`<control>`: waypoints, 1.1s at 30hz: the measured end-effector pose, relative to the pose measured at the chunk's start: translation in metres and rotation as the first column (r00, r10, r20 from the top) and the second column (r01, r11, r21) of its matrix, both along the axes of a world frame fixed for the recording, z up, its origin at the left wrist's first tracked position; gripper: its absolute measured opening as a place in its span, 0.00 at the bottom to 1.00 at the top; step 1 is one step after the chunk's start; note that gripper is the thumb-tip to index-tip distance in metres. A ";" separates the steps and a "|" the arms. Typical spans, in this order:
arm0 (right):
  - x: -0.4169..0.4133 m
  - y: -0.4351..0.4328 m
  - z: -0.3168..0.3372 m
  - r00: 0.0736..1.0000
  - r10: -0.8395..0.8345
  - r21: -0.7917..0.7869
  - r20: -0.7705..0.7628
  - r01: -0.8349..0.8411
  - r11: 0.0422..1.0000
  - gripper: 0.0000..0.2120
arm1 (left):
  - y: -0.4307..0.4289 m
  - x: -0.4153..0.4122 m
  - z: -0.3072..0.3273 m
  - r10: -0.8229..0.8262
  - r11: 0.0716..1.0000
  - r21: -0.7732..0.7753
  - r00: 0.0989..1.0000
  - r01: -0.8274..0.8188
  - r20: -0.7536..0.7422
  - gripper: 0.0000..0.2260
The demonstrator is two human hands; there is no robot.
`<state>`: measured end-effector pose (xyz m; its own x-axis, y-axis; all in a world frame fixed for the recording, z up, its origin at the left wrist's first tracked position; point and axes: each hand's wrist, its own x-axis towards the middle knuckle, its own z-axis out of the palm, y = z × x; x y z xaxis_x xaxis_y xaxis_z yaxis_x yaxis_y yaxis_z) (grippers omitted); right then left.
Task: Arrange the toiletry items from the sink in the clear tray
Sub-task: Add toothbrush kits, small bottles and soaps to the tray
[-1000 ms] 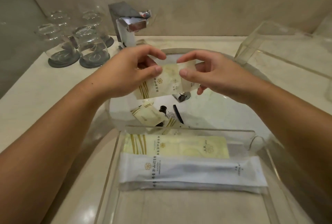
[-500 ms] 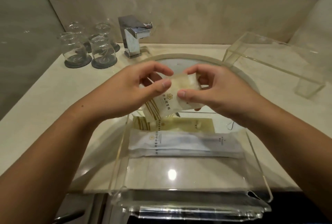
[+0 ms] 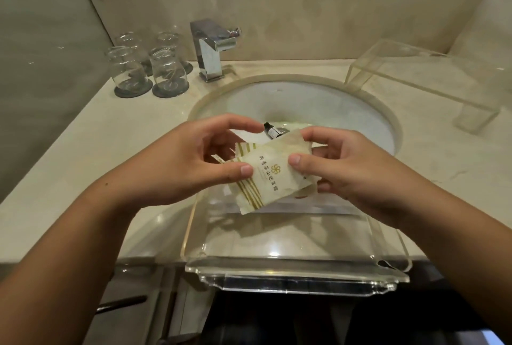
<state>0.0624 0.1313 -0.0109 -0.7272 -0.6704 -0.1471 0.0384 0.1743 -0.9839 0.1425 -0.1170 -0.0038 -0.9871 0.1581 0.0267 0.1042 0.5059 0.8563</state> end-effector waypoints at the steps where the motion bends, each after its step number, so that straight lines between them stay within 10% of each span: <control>1: 0.003 0.001 -0.001 1.000 0.010 0.018 -0.015 -0.010 1.000 0.09 | 0.001 0.002 0.000 -0.001 1.000 -0.024 1.000 0.001 0.004 0.21; 11: 0.025 -0.006 -0.007 0.840 0.150 0.379 -0.521 0.070 0.923 0.13 | -0.008 0.024 0.002 -0.004 0.961 -0.273 0.995 0.032 0.102 0.11; 33: 0.055 -0.012 -0.023 0.690 0.322 0.504 -0.648 0.072 0.861 0.14 | -0.010 0.037 -0.023 -0.111 0.816 -0.575 0.991 0.049 -0.073 0.14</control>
<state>0.1173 0.1192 -0.0343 -0.6559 -0.7532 0.0499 -0.6697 0.5502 -0.4988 0.1796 -0.1268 -0.0265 -0.9673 0.2535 0.0028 0.2335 0.8867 0.3990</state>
